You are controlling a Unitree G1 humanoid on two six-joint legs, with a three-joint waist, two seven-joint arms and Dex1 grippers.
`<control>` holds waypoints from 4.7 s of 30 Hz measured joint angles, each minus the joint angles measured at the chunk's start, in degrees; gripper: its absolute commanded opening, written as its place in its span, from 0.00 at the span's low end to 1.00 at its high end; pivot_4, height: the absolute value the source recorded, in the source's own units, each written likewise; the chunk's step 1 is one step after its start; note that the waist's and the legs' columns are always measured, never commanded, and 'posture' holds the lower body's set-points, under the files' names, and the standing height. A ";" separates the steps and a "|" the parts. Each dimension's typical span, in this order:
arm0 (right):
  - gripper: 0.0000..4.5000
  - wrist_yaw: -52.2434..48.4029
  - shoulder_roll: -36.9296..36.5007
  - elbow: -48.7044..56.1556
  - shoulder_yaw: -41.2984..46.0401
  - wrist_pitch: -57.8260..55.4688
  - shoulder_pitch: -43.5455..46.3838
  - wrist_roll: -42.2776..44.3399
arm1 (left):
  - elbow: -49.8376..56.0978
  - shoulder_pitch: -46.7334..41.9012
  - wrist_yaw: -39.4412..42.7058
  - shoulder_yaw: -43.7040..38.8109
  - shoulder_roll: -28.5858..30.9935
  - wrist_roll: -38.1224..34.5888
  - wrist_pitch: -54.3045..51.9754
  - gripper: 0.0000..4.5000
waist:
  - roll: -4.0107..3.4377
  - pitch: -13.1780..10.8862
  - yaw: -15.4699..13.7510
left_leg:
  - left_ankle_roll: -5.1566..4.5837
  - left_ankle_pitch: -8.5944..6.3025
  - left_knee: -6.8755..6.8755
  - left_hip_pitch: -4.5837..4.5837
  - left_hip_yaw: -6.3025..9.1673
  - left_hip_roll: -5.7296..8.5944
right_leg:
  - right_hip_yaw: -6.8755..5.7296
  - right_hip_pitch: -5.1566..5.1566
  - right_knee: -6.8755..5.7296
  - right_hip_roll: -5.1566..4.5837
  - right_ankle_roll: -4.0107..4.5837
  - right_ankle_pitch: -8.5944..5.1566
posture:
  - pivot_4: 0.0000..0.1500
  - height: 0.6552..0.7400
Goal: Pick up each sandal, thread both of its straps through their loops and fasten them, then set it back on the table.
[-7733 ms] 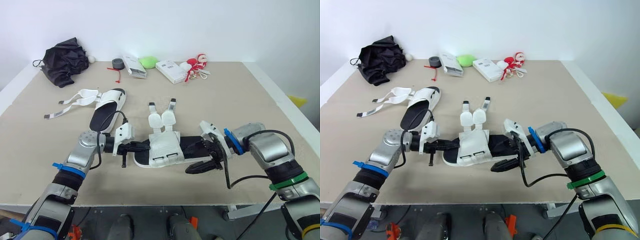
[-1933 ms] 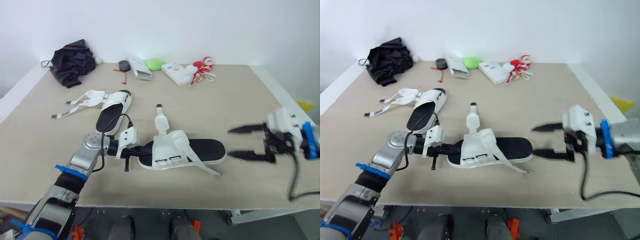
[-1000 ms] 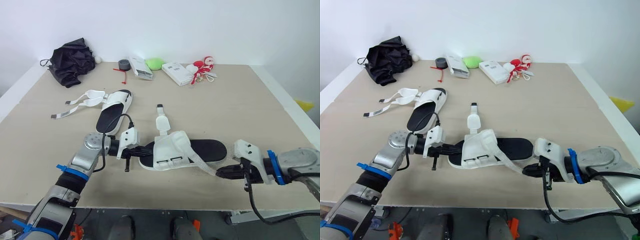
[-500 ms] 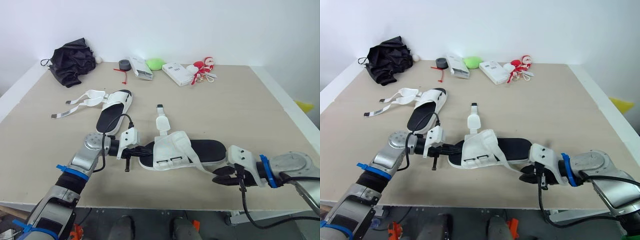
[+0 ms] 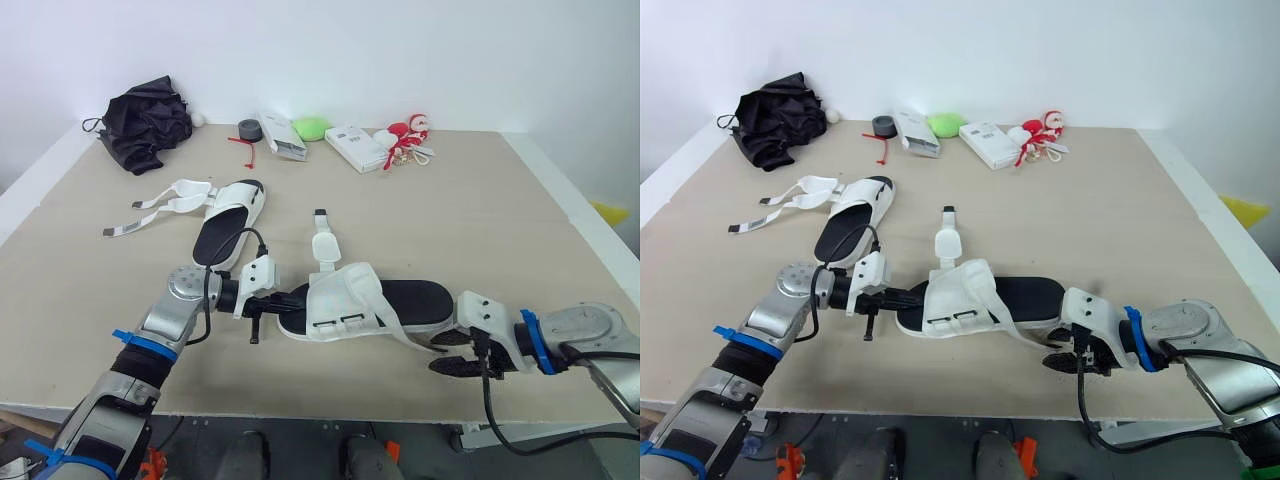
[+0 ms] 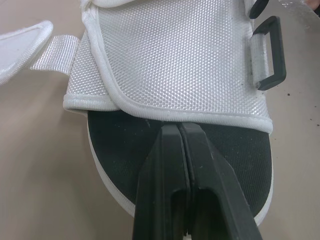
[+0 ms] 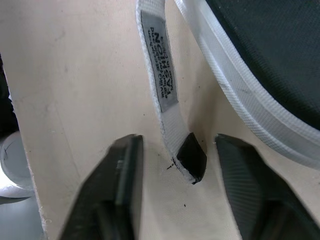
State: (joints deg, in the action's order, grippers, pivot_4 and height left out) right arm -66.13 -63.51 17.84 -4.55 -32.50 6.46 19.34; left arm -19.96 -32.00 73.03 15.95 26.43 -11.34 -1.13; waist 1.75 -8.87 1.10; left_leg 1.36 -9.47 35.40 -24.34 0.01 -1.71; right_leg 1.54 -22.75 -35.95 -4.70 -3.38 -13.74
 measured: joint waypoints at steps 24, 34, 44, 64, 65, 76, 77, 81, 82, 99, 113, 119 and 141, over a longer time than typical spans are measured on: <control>0.02 19.28 22.74 4.38 5.17 -37.15 23.43 36.78 | 0.16 0.21 -0.44 -0.26 0.11 0.10 -0.22 0.00 | -0.11 0.01 0.03 | 0.02 -0.01 -0.01 0.04 0.39 -0.10 | -0.59 0.26 -0.01 -0.11 0.17 0.10 | 1.00 0.98; 0.02 40.34 36.12 -9.16 12.69 -57.57 34.23 39.18 | 0.64 0.32 -0.51 -0.25 -0.45 0.07 -0.28 0.00 | -0.30 0.07 -0.27 | -0.12 0.06 -0.02 -0.27 0.38 -0.16 | -0.74 0.22 -0.14 -0.07 0.21 0.15 | 1.00 0.98; 0.02 51.62 33.15 -11.62 12.57 -60.13 31.42 49.56 | 0.36 0.16 -0.51 -0.25 -0.52 0.07 -0.28 0.00 | -0.31 0.07 -0.25 | -0.14 0.07 -0.01 -0.31 0.43 -0.18 | -0.74 0.21 -0.13 -0.04 0.20 0.15 | 1.00 0.98; 0.02 68.91 26.57 -10.51 6.97 -54.04 26.30 75.73 | 0.34 0.11 -0.46 -0.22 -0.61 0.07 -0.17 0.00 | -0.31 0.05 -0.21 | -0.16 0.06 -0.02 -0.39 0.44 -0.20 | -0.74 -0.09 -0.05 -0.07 0.20 0.12 | 1.00 0.98; 0.02 68.91 26.11 -10.18 6.81 -53.77 25.93 76.07 | 0.34 0.12 -0.47 -0.22 -0.64 0.07 -0.11 0.00 | -0.31 0.06 -0.22 | -0.16 0.06 -0.02 -0.41 0.44 -0.20 | -0.75 -0.10 -0.05 -0.08 0.19 0.12 | 1.00 0.98; 0.02 66.44 21.44 -5.49 3.51 -49.59 23.55 76.50 | 0.39 0.12 -0.47 -0.13 -0.71 0.07 0.03 0.00 | -0.29 0.07 -0.24 | -0.18 0.03 -0.03 -0.47 0.42 -0.20 | -0.76 -0.14 0.03 -0.13 0.17 0.10 | 1.00 0.98; 0.02 66.12 21.24 -5.31 3.41 -49.44 23.47 76.32 | 0.39 0.11 -0.47 -0.11 -0.71 0.07 0.03 0.00 | -0.29 0.07 -0.24 | -0.19 0.03 -0.03 -0.47 0.42 -0.20 | -0.76 -0.14 0.04 -0.13 0.17 0.10 | 1.00 0.98; 0.02 64.14 20.48 -3.93 2.72 -48.69 23.18 74.57 | 0.50 0.20 -0.47 -0.11 -0.75 0.07 0.04 0.00 | -0.28 0.08 -0.24 | -0.22 0.01 -0.04 -0.50 0.42 -0.21 | -0.77 -0.14 0.14 -0.14 0.17 0.10 | 1.00 0.98; 0.02 63.60 20.40 -3.72 2.59 -48.45 23.06 74.08 | 0.51 0.21 -0.46 -0.11 -0.75 0.07 0.04 0.00 | -0.28 0.08 -0.24 | -0.23 0.00 -0.04 -0.50 0.41 -0.21 | -0.77 -0.13 0.15 -0.14 0.17 0.10 | 1.00 0.98; 0.71 54.81 22.34 -10.27 0.94 -48.17 29.51 66.35 | 0.41 0.03 -0.59 -0.24 -0.91 0.07 0.04 0.00 | -0.30 0.08 -0.23 | -0.26 0.01 -0.03 -0.75 0.32 -0.38 | -0.81 -0.37 0.23 -0.15 0.22 0.14 | 1.00 0.98; 0.71 48.70 29.90 -12.92 0.04 -51.66 34.28 56.87 | 0.67 0.60 -0.68 -0.41 -0.90 0.07 0.02 0.00 | -0.33 0.09 -0.27 | -0.27 0.02 -0.02 -0.76 0.28 -0.36 | -0.82 -0.38 0.21 -0.09 0.22 0.15 | 1.00 0.98; 0.66 48.67 32.00 -12.07 0.04 -52.78 34.26 54.06 | 0.70 0.64 -0.75 -0.46 -0.90 0.07 0.02 0.00 | -0.33 0.09 -0.27 | -0.28 0.02 -0.02 -0.76 0.28 -0.35 | -0.83 -0.39 0.21 -0.08 0.22 0.16 | 1.00 0.98; 0.00 37.41 24.55 -10.79 2.72 -55.31 35.87 49.40 | 0.72 0.42 -1.14 -0.41 -1.06 0.07 0.02 0.00 | -0.38 0.07 -0.30 | -0.27 0.01 -0.02 -0.76 0.27 -0.27 | -0.82 -0.40 0.22 -0.15 0.22 0.16 | 1.00 0.98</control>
State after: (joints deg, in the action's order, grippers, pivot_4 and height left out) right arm -28.73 -38.96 7.04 -1.82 -87.81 42.33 68.75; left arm -19.24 -31.58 71.89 15.54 25.37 -11.27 -1.11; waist 1.37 -8.80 0.80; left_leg 1.09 -9.45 35.38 -25.10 0.28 -1.98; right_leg 0.72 -23.15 -35.73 -4.85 -3.17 -13.58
